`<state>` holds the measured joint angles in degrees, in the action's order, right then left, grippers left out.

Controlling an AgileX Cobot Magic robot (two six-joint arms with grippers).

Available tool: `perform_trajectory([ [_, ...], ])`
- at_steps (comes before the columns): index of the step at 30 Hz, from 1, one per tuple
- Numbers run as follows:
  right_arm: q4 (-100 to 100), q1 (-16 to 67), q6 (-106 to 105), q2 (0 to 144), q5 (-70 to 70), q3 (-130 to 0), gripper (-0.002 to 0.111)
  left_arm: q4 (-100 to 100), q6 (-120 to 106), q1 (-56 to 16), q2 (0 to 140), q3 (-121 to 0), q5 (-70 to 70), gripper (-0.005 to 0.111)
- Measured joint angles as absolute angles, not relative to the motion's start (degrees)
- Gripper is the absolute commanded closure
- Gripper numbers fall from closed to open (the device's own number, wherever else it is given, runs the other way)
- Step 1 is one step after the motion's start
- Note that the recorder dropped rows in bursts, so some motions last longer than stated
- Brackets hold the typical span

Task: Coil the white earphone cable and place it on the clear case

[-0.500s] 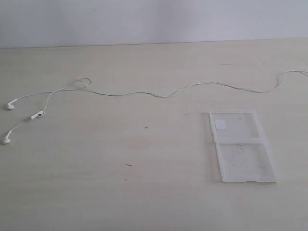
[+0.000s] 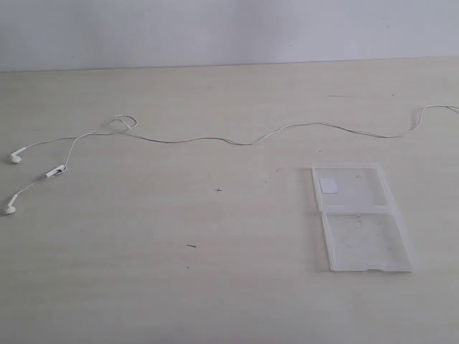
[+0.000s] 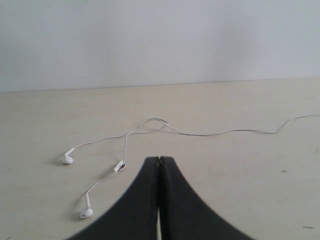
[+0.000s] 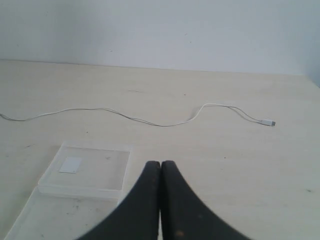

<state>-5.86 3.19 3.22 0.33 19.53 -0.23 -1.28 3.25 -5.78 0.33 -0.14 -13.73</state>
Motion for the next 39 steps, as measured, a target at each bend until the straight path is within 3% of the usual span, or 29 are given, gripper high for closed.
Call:
perform_trajectory([
  [23,-5.9,3.2,3.2,0.3,19.5,-0.2,0.108,-1.7,2.4,-5.8,0.3,0.0,-11.8,0.107],
  [30,-5.9,3.2,3.2,0.3,19.5,-0.2,0.108,3.2,26.1,-5.8,0.3,0.1,17.4,0.107],
  [35,-5.9,3.2,3.2,0.3,19.5,-0.2,0.108,8.2,23.5,-5.8,0.7,-0.9,49.8,0.107],
  [39,-5.9,3.2,3.2,0.3,19.5,-0.2,0.108,15.6,12.7,-5.8,9.1,-11.8,56.7,0.107],
])
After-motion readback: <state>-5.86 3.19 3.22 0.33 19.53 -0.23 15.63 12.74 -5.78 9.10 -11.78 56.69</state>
